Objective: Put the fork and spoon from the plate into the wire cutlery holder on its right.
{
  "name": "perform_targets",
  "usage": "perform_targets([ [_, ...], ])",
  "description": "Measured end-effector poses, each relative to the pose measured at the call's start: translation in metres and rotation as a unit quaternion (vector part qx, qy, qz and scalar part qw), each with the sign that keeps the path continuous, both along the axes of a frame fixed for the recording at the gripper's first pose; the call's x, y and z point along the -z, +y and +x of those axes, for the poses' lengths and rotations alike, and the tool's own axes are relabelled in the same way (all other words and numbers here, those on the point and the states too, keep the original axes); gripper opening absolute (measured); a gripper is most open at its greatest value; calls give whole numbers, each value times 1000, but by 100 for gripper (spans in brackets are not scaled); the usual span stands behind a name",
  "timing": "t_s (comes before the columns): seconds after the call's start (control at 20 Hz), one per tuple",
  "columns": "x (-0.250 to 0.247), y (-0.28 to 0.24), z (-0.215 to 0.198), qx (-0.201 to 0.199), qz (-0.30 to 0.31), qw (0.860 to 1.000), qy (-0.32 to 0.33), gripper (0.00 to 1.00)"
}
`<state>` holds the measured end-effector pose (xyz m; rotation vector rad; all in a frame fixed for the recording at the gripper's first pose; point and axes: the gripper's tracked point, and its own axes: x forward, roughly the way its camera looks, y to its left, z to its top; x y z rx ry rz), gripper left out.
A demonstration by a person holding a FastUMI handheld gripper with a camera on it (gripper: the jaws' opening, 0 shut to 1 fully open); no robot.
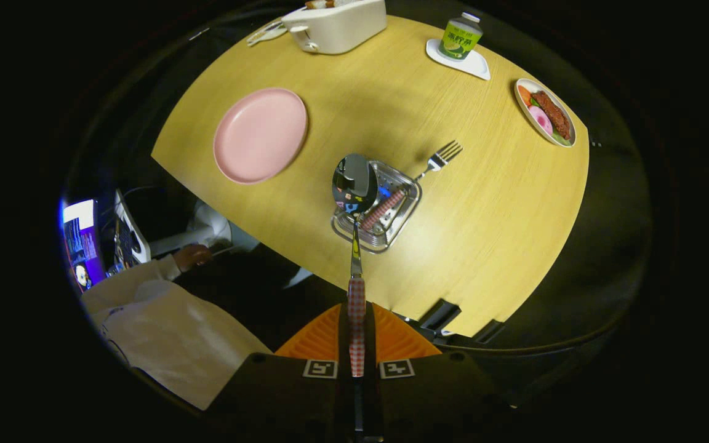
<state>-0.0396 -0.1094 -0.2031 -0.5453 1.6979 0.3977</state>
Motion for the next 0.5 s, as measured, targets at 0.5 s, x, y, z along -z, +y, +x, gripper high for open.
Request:
perform_targets([
  [0.5,51,-22,15,-30,-71,994,77,10],
])
